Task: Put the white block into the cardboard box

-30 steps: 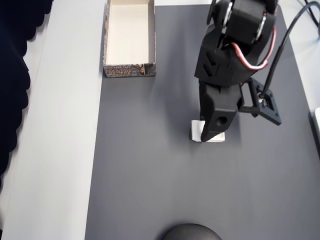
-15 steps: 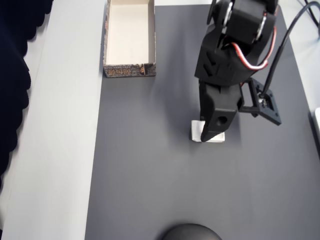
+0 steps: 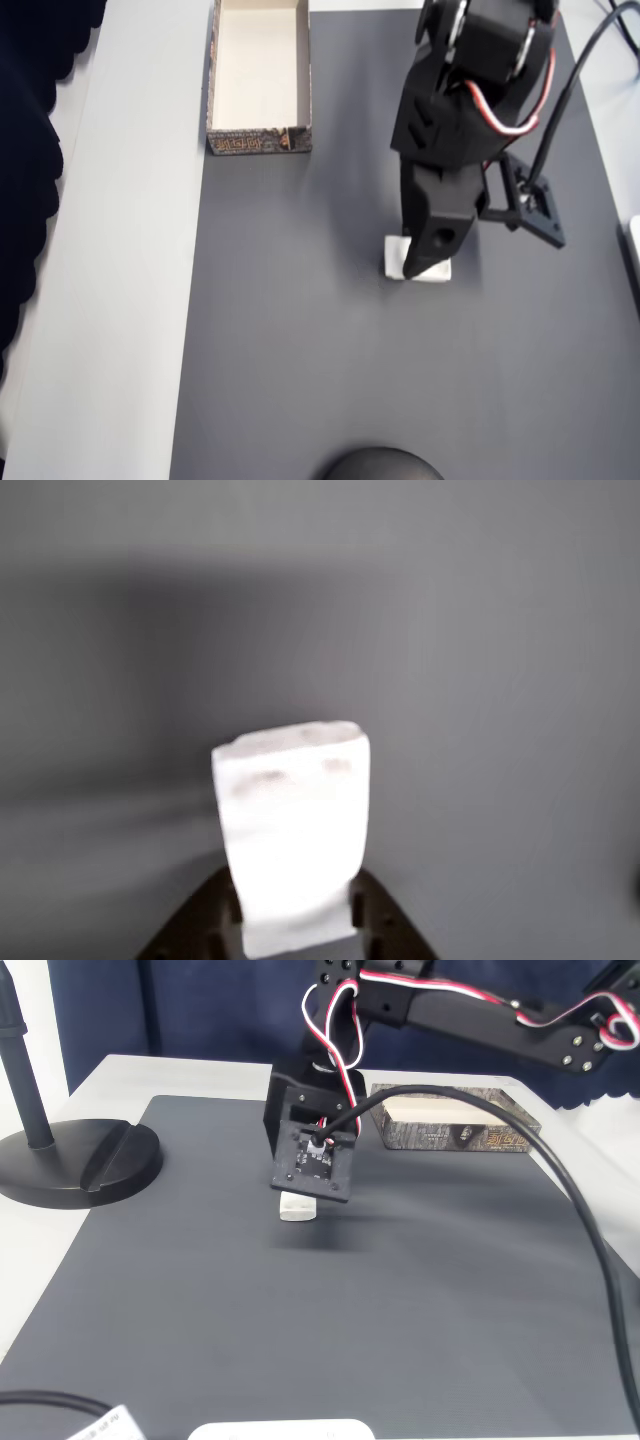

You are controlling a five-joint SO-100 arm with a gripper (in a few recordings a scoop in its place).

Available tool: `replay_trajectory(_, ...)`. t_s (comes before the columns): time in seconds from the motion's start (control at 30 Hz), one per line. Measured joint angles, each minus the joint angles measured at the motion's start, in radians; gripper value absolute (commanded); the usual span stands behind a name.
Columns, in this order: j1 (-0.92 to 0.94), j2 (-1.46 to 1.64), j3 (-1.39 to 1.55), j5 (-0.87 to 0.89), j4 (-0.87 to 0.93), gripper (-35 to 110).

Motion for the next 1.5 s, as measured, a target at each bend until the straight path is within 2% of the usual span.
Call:
replay_trajectory(0.33,0.048,0.232,0.189,-0.152,0.000,-2)
replay_trajectory(0.63,0.118,0.422,0.337,-0.451,0.000,-2)
replay_trajectory(1.03,0.221,0.511,0.485,-0.729,0.020,-2)
replay_trajectory(1.5,0.491,0.535,0.514,-0.804,0.020,-2)
